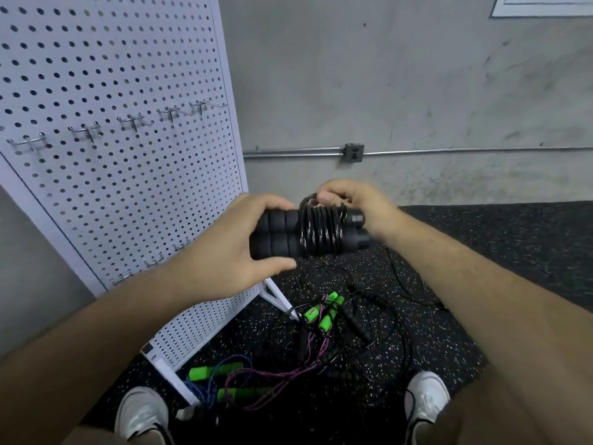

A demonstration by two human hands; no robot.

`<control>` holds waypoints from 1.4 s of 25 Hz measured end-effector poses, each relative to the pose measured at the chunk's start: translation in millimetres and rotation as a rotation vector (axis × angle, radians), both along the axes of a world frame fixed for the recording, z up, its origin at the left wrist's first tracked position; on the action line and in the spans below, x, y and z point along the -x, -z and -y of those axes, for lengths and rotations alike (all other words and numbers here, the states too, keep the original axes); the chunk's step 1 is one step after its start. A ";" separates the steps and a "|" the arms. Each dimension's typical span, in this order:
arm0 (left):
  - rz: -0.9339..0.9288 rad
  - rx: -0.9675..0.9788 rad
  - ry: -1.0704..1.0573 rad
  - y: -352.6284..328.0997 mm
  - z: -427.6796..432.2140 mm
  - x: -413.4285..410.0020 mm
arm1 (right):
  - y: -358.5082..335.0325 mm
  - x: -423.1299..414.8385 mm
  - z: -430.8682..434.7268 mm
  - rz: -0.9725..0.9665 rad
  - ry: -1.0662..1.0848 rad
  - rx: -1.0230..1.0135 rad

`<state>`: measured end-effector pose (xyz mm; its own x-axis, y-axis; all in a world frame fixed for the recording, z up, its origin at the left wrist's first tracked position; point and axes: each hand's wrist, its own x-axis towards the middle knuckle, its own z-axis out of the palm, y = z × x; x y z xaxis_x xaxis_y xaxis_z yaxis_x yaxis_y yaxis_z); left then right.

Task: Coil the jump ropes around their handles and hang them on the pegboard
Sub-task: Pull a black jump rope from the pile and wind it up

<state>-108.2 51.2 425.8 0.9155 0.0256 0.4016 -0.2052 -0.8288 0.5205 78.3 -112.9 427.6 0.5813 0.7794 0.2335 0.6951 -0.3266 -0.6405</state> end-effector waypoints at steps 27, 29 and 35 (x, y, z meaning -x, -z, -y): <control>-0.141 -0.311 -0.167 20.2 -61.2 -26.3 | -1.6 90.1 -3.8 0.099 -0.081 0.252; -0.146 -0.341 -0.164 21.2 -63.6 -27.4 | -13.5 87.1 2.8 0.235 -0.077 0.292; -0.206 -0.320 -0.076 27.0 -47.2 -25.8 | -34.3 72.5 14.4 0.693 -0.075 0.292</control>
<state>-82.3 98.4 398.9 0.9780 -0.0008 0.2084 -0.0555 -0.9649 0.2568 5.8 -127.3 461.9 0.3193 0.8974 0.3046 0.9344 -0.3517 0.0567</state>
